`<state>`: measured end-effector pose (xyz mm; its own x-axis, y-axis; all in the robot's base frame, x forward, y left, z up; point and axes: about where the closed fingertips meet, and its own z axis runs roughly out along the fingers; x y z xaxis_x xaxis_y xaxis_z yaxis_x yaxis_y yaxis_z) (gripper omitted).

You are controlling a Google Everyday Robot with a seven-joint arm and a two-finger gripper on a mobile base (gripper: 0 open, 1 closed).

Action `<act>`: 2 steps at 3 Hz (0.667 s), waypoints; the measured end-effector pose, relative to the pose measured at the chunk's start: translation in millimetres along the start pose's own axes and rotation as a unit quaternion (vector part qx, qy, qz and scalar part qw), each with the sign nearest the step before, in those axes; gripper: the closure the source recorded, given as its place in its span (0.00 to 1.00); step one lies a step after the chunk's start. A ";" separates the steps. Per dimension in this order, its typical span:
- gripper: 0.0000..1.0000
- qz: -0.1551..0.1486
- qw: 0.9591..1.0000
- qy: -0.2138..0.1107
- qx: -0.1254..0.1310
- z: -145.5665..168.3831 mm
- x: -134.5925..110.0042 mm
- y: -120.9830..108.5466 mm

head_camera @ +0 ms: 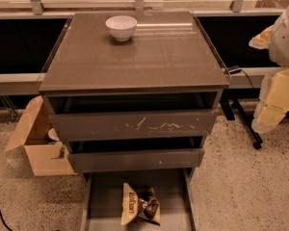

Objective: Pick brown chip bag from bottom drawer and place on counter

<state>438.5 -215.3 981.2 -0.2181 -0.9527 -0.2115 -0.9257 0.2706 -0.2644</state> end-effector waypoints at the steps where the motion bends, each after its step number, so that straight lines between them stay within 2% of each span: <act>1: 0.00 0.000 1.000 0.000 0.000 0.1 0.0 0.0; 2: 0.00 -0.010 0.999 -0.025 -0.021 19.4 -1.0 4.8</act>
Offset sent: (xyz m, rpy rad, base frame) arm 0.0042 0.0105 -0.0530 0.1264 0.0822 0.1049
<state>440.2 -210.4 961.9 -0.1848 -0.9495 -0.2536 -0.9423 0.2445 -0.2289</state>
